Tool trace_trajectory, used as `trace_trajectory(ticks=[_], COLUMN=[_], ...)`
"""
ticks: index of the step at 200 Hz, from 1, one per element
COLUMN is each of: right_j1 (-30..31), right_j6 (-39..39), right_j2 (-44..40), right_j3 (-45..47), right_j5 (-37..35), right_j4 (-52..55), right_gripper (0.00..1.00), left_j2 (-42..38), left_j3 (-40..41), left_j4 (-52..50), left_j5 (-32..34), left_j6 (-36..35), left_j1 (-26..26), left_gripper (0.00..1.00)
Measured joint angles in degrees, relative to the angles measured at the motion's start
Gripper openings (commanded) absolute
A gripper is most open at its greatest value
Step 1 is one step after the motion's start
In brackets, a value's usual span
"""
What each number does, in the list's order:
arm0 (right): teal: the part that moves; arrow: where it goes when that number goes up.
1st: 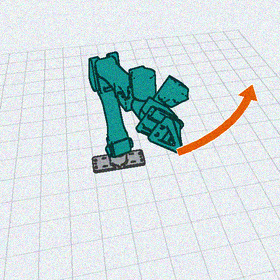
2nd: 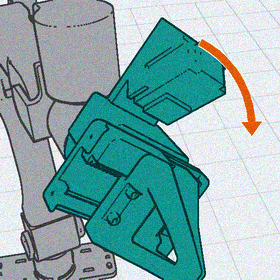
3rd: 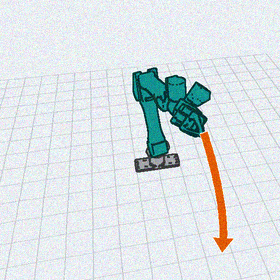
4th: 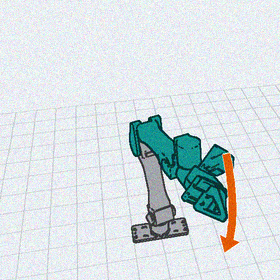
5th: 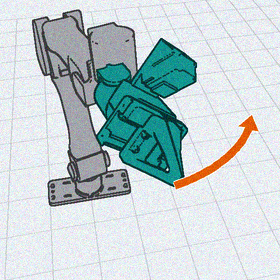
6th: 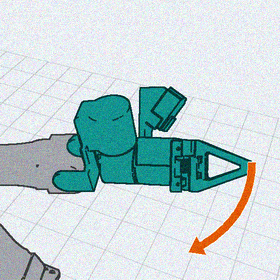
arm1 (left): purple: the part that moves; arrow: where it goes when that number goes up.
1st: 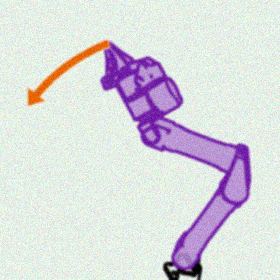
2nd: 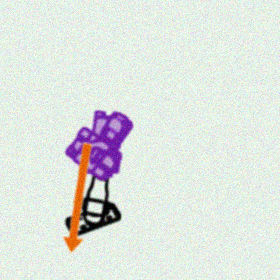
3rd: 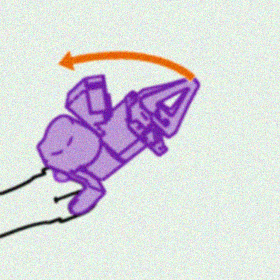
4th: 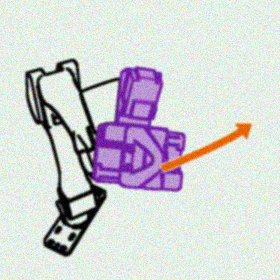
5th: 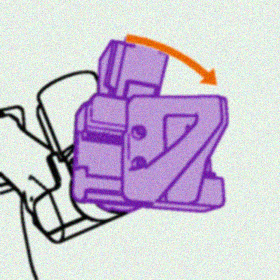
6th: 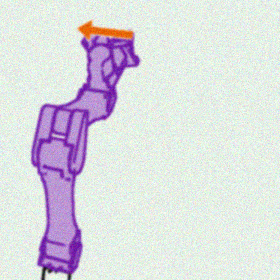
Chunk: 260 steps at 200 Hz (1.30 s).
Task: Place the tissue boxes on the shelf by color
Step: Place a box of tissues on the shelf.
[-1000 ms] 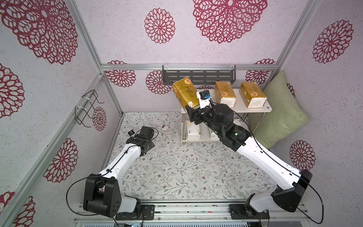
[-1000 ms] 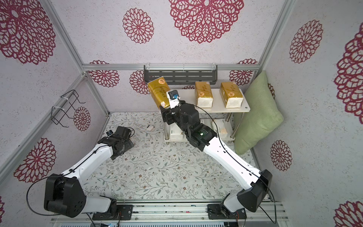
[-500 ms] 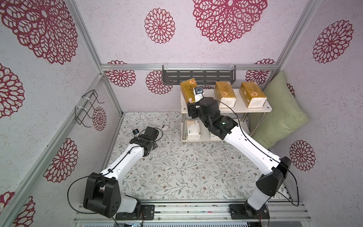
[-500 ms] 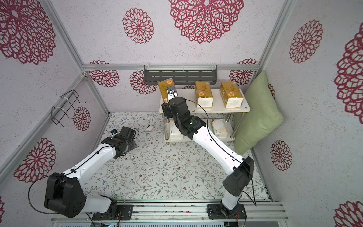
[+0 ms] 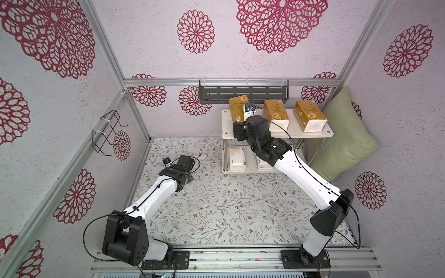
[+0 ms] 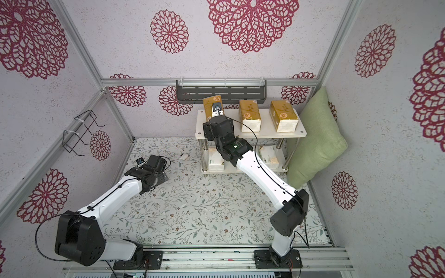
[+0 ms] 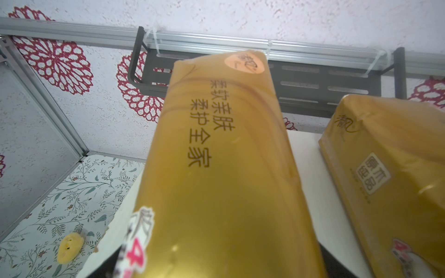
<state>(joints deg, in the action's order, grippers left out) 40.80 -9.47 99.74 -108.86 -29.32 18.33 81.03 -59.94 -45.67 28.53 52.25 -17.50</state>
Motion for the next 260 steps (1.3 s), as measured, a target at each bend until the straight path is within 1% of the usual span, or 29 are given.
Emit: trace_trajectory(ticks=[17,42,63,86,120,181,260], right_j1=[-0.44,-0.55,-0.55,-0.52,-0.52,-0.52,-0.52], right_j6=[-1.60,-4.22,-5.86,-7.26,-8.15,-8.17,-8.28], right_j2=[0.61,3.26,5.07,5.38,5.38,4.66,2.89], right_j3=[-0.57,-3.74,-5.99,-6.51,-6.54,-6.54,-6.54], right_j5=[0.00,0.35,1.01,1.16,1.25,2.75,7.15], right_j4=[0.44,1.90,2.38,2.80,3.13,3.85,5.95], right_gripper=[0.82,0.84,0.89,0.93,0.96,0.98,0.96], left_j2=[0.00,0.00,0.00,0.00,0.00,0.00,0.00], left_j3=[0.15,0.52,0.70,0.90,1.25,1.29,1.29], left_j4=[0.02,0.20,0.50,0.79,0.96,1.31,1.46], left_j5=[0.00,0.00,-0.04,-0.15,-0.11,-0.15,-0.15], left_j6=[-0.11,-0.17,-0.17,-0.17,-0.17,-0.17,-0.17], left_j1=[0.00,0.00,0.00,0.00,0.00,0.00,0.00], left_gripper=[0.98,0.98,0.98,0.98,0.98,0.98,0.98])
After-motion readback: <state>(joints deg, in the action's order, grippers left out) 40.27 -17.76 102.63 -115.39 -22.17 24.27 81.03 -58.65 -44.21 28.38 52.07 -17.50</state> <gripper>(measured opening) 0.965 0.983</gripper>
